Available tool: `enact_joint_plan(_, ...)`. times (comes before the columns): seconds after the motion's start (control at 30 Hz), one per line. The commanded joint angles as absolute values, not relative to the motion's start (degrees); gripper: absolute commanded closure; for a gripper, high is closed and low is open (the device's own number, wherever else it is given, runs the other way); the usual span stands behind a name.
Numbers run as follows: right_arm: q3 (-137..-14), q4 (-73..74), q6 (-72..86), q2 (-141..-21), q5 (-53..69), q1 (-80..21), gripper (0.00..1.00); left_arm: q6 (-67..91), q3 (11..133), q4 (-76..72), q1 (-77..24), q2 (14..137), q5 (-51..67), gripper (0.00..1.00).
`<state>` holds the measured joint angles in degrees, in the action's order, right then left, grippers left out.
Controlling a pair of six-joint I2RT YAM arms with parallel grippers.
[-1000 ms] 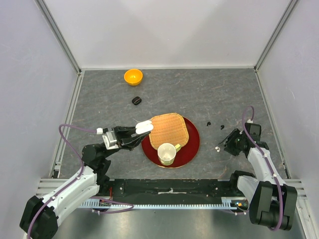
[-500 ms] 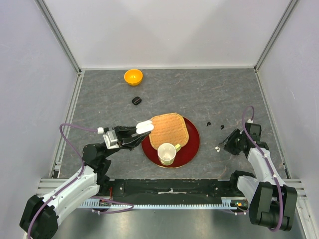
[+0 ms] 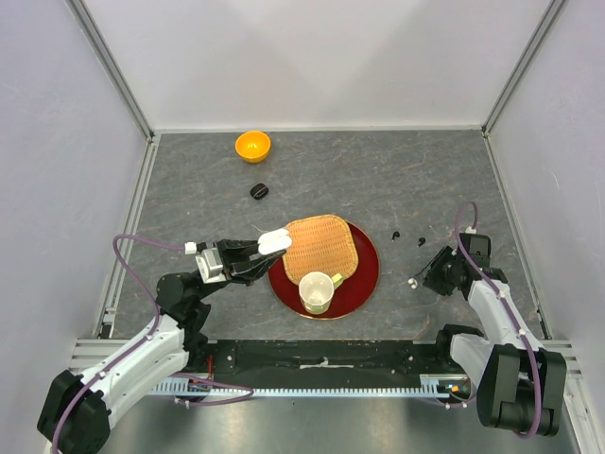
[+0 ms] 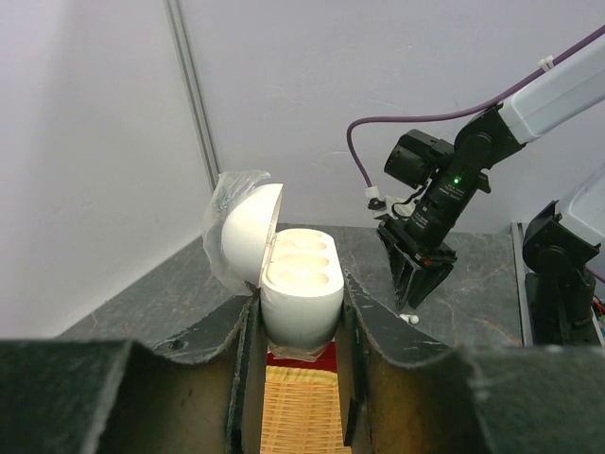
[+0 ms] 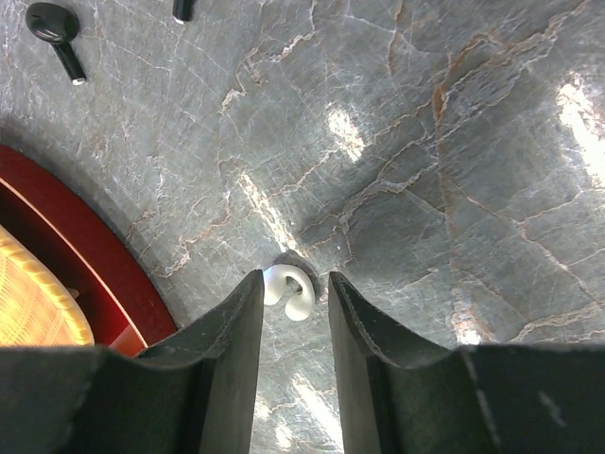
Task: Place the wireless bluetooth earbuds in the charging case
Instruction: Pick up the earbud from the center of the board.
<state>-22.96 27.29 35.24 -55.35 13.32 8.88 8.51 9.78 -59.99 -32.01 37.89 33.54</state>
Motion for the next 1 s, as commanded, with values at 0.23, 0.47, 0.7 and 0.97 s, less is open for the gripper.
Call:
enact_joint_plan(0.23, -23.7, 27.2, 36.0, -56.0, 11.6, 7.6, 0.61, 9.1, 10.7, -62.5, -32.3, 37.5, 33.9, 0.98)
enact_joint_plan(0.47, -23.8, 27.2, 36.2, -56.6, 11.3, 6.9, 0.61, 9.1, 10.5, -62.7, -32.3, 37.3, 33.7, 0.98)
enact_joint_plan(0.7, -23.8, 26.7, 36.5, -57.0, 11.2, 5.8, 0.62, 9.1, 10.3, -62.5, -32.3, 36.8, 33.5, 0.98)
enact_joint_plan(0.97, -23.5, 25.4, 36.8, -57.7, 11.9, 4.7, 0.62, 9.1, 10.2, -62.4, -32.2, 37.0, 33.3, 0.98)
